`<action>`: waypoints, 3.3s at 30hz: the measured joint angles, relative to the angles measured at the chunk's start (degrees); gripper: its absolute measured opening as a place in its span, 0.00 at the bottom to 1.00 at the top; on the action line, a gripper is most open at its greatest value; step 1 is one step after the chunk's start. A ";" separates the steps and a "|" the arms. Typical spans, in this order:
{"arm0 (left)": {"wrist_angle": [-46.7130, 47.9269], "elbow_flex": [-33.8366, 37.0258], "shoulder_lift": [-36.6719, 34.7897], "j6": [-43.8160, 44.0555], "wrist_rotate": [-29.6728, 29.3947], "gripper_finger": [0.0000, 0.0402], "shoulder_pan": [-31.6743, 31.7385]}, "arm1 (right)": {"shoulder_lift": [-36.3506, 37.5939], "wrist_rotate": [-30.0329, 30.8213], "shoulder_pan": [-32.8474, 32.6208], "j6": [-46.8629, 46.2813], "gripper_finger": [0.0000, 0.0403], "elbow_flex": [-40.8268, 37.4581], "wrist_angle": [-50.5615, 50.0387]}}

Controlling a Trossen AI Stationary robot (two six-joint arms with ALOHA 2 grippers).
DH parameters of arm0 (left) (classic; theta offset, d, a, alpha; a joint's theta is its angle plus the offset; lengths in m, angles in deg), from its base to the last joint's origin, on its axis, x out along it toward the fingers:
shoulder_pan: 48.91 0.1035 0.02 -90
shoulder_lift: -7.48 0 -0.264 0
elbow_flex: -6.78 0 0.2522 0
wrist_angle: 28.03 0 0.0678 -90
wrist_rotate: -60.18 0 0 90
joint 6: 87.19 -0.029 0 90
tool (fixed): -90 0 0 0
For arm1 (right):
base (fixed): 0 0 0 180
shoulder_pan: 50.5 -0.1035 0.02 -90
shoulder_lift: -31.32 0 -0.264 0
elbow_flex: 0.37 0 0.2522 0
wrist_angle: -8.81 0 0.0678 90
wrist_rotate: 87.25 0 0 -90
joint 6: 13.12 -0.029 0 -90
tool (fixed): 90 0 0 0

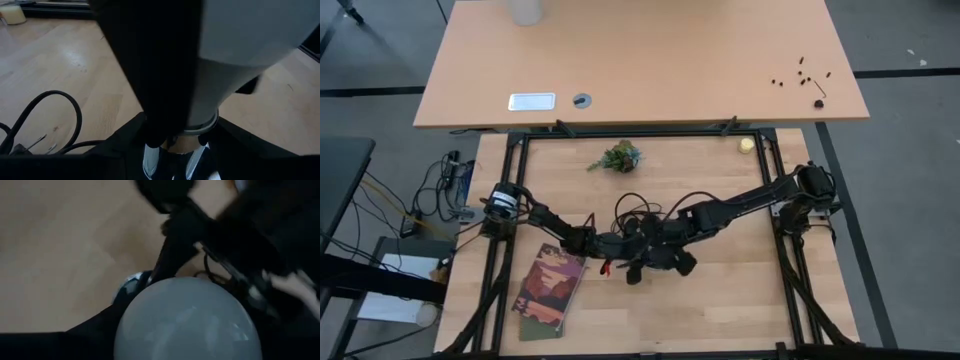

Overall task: Screw lightbulb
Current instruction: Remove the white lightbulb from the lamp socket

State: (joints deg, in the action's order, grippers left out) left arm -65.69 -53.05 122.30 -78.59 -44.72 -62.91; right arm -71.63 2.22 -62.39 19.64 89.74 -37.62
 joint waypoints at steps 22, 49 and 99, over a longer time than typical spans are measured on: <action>-0.09 0.02 -0.02 0.79 1.14 0.48 -0.04 | -0.09 1.49 -3.00 4.90 0.97 0.59 1.66; -0.12 -0.02 -0.02 2.19 0.50 0.48 0.02 | 0.73 15.61 -3.22 -59.75 0.92 0.58 -2.78; 0.20 0.00 -0.02 0.40 -0.37 0.48 -0.31 | 19.21 20.15 -9.30 -51.66 0.64 -48.73 56.78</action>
State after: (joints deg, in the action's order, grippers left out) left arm -65.49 -53.05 122.28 -78.19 -45.08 -63.22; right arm -52.43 22.37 -71.69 -32.02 41.01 19.16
